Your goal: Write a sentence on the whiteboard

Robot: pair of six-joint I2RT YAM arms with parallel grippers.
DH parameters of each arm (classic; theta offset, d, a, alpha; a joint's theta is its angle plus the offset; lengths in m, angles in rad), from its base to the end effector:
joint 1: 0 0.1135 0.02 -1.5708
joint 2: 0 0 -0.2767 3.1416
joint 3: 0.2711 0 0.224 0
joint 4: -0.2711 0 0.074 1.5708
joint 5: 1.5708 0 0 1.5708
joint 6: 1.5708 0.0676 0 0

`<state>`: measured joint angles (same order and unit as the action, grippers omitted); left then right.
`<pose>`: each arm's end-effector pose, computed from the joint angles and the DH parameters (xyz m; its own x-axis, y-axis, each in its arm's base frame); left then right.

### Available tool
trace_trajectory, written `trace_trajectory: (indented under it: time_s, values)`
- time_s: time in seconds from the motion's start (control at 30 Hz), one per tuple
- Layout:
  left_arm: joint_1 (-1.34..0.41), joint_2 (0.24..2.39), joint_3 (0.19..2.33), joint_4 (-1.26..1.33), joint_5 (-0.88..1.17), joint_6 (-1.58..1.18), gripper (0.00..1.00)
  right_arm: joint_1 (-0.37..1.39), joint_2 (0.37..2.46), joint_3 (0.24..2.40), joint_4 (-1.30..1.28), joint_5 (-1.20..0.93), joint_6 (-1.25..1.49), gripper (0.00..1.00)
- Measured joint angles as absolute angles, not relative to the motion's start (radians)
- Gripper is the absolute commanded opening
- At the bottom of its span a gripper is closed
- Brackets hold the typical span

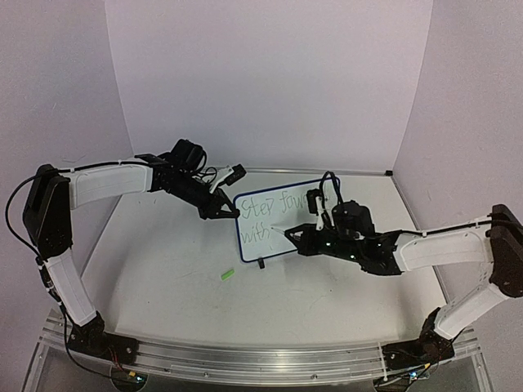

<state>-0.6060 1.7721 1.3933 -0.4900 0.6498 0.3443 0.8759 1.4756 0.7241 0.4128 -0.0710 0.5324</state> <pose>0.2895 -0.2504 0.2629 -0.3293 0.5552 -0.7638 0.9410 0.2597 -0.2169 0.2049 0.2533 0.2384 -0.5940 0.0782 -0.8007 -0.5891 0.6356 0.4991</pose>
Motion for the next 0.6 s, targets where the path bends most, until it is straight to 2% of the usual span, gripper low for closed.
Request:
trace_trajectory:
  time_s: [0.3, 0.6]
  values:
    - [-0.606, 1.772, 1.393, -0.490, 0.650, 0.344, 0.00, 0.722, 1.447, 0.680, 0.416, -0.267, 0.519, 0.00]
    - [-0.606, 1.772, 1.393, -0.490, 0.650, 0.345, 0.00, 0.667, 1.469, 0.681, 0.452, -0.395, 0.521, 0.00]
